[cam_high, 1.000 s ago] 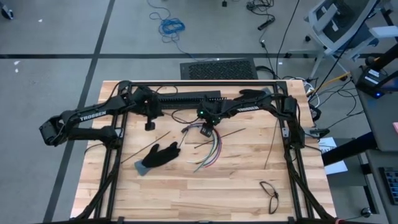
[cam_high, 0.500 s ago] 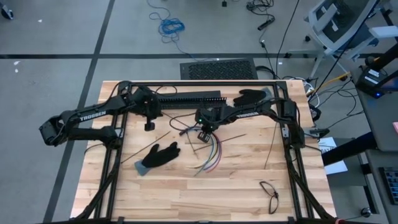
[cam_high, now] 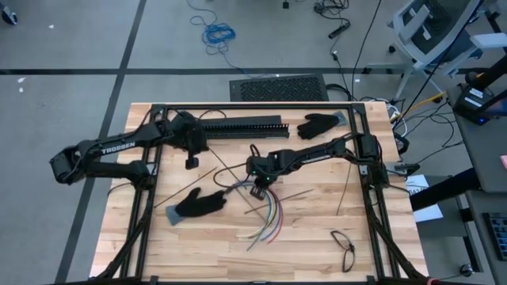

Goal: Ziptie cables
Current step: Wrap the cable wires using a zip tie

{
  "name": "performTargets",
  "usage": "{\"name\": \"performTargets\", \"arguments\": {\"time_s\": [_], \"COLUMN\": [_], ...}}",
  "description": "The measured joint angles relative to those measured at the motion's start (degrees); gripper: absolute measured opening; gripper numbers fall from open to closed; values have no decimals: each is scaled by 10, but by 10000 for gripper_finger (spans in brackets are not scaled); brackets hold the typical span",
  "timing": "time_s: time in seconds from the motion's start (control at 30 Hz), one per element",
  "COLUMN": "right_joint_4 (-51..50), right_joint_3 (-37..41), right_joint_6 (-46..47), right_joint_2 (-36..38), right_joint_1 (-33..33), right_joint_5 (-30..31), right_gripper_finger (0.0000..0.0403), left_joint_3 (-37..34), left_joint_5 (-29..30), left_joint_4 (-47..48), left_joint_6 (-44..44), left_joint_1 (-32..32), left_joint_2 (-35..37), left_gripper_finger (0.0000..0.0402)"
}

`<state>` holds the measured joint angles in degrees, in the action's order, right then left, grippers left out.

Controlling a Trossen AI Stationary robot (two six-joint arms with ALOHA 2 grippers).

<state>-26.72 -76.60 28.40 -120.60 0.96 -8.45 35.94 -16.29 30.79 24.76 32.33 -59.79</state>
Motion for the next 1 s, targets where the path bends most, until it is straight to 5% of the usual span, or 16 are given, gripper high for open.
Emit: {"name": "performTargets", "arguments": {"time_s": [0.2,0.4,1.0], "right_joint_4": [6,1,24], "right_joint_3": [3,3,5], "right_joint_6": [-3,-21,-4], "right_joint_2": [8,9,12], "right_joint_1": [1,1,-6], "right_joint_5": [-57,-74,-110], "right_gripper_finger": [1,7,203], "left_joint_3": [-31,-73,-66], "left_joint_5": [25,139,177], "left_joint_4": [-100,-131,-137], "left_joint_6": [-102,-189,-214], "left_joint_1": [-102,-211,-244], "left_joint_2": [0,0,0], "left_gripper_finger": [1,1,0]}}
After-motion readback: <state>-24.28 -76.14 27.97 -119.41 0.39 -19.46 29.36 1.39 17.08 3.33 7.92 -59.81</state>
